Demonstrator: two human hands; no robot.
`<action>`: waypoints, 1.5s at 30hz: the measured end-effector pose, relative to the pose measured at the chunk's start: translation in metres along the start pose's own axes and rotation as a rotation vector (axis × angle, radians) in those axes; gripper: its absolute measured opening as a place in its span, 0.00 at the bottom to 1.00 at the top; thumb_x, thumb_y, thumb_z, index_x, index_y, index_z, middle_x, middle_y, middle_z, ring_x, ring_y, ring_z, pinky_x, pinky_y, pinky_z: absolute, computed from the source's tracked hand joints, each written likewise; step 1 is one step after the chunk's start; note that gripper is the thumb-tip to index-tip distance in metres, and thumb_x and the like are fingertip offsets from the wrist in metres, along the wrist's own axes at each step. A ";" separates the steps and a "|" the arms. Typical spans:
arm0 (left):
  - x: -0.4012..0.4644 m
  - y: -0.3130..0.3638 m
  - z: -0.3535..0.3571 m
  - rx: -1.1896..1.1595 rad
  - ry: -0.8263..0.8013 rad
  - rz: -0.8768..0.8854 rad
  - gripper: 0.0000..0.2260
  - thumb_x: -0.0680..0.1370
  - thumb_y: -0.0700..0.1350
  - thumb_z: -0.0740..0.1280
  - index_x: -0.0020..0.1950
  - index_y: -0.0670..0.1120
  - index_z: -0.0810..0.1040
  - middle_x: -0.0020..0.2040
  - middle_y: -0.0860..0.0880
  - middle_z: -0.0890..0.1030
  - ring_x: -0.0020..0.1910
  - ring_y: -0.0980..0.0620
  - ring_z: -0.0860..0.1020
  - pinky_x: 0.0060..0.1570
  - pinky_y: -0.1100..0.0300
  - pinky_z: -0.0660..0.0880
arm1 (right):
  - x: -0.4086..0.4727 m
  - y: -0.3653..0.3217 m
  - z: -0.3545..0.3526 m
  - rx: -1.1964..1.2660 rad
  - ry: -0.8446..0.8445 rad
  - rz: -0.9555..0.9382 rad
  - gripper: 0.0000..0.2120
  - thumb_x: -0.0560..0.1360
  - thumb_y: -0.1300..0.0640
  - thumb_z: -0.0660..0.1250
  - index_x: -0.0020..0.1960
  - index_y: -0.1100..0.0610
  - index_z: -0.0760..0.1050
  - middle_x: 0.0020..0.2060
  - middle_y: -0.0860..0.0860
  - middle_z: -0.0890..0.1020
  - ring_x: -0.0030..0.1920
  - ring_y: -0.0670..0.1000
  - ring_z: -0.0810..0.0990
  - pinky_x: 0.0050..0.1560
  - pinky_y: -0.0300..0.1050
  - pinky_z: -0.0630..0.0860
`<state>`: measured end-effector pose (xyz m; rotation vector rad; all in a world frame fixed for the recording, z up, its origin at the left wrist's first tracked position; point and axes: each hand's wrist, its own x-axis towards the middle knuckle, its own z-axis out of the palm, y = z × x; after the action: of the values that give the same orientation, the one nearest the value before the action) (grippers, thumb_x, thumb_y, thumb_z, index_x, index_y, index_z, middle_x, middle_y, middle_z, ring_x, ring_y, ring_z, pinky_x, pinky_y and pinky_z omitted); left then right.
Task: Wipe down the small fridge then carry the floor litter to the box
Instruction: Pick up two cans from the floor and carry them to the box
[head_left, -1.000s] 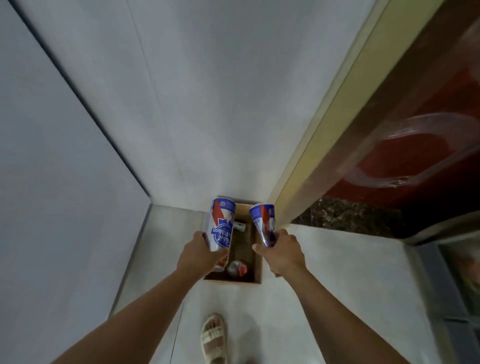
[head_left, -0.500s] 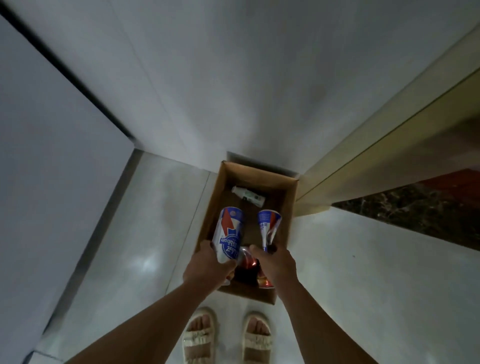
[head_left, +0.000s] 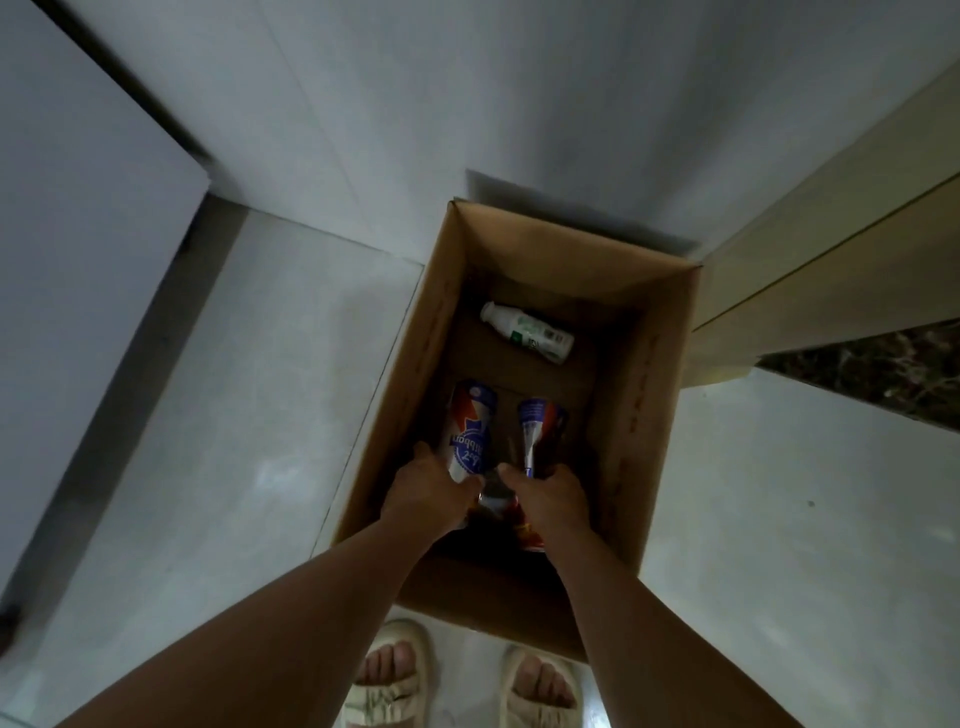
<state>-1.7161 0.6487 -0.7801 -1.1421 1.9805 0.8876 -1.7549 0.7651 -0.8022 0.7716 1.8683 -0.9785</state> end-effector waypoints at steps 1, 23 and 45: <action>0.000 0.001 -0.001 0.007 -0.002 -0.004 0.29 0.74 0.54 0.68 0.68 0.44 0.62 0.62 0.42 0.74 0.59 0.43 0.76 0.52 0.53 0.73 | 0.000 -0.001 0.000 0.001 0.001 -0.006 0.31 0.71 0.49 0.72 0.68 0.58 0.66 0.59 0.57 0.76 0.53 0.55 0.77 0.32 0.40 0.67; -0.269 0.096 -0.233 -0.088 0.040 0.246 0.18 0.77 0.53 0.62 0.64 0.46 0.68 0.58 0.45 0.77 0.54 0.47 0.76 0.51 0.58 0.71 | -0.316 -0.138 -0.127 -0.193 0.084 -0.284 0.32 0.70 0.51 0.72 0.70 0.57 0.65 0.64 0.55 0.73 0.62 0.54 0.74 0.56 0.44 0.73; -0.604 0.057 -0.374 -0.561 0.376 0.447 0.25 0.77 0.53 0.64 0.70 0.45 0.65 0.66 0.45 0.72 0.59 0.48 0.73 0.54 0.59 0.69 | -0.649 -0.182 -0.217 -0.368 0.070 -0.868 0.32 0.71 0.49 0.70 0.70 0.56 0.63 0.65 0.54 0.70 0.47 0.48 0.74 0.45 0.40 0.69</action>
<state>-1.6131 0.6298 -0.0752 -1.2497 2.4312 1.6376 -1.7084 0.7800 -0.0960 -0.2753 2.3981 -1.0545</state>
